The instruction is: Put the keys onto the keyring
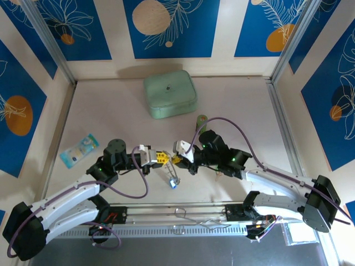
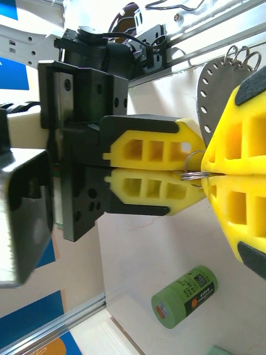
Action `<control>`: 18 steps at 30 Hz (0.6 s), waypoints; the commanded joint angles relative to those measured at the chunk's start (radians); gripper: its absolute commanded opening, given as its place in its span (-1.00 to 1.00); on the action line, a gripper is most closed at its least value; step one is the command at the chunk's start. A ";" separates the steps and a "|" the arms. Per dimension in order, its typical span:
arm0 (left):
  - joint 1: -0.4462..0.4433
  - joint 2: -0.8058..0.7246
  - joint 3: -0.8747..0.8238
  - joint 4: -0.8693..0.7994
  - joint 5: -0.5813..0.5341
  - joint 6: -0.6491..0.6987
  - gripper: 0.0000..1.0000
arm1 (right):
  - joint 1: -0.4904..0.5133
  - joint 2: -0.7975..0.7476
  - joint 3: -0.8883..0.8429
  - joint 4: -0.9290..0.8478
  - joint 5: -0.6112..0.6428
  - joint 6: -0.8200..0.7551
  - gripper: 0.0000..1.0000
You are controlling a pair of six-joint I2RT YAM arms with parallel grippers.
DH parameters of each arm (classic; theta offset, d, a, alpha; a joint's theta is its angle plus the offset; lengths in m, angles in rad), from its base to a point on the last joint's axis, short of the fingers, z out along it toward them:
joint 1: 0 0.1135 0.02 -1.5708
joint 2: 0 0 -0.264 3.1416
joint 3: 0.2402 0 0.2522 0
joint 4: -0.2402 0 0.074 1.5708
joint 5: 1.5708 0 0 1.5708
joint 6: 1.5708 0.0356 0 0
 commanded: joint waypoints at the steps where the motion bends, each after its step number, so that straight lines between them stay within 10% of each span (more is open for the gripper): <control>1: -0.011 -0.007 0.023 0.001 0.003 0.029 -1.00 | 0.004 -0.019 0.036 -0.035 0.015 -0.029 -0.96; 18: -0.012 -0.009 0.036 -0.059 0.005 0.062 -1.00 | 0.000 -0.058 0.065 -0.133 0.079 -0.099 -0.97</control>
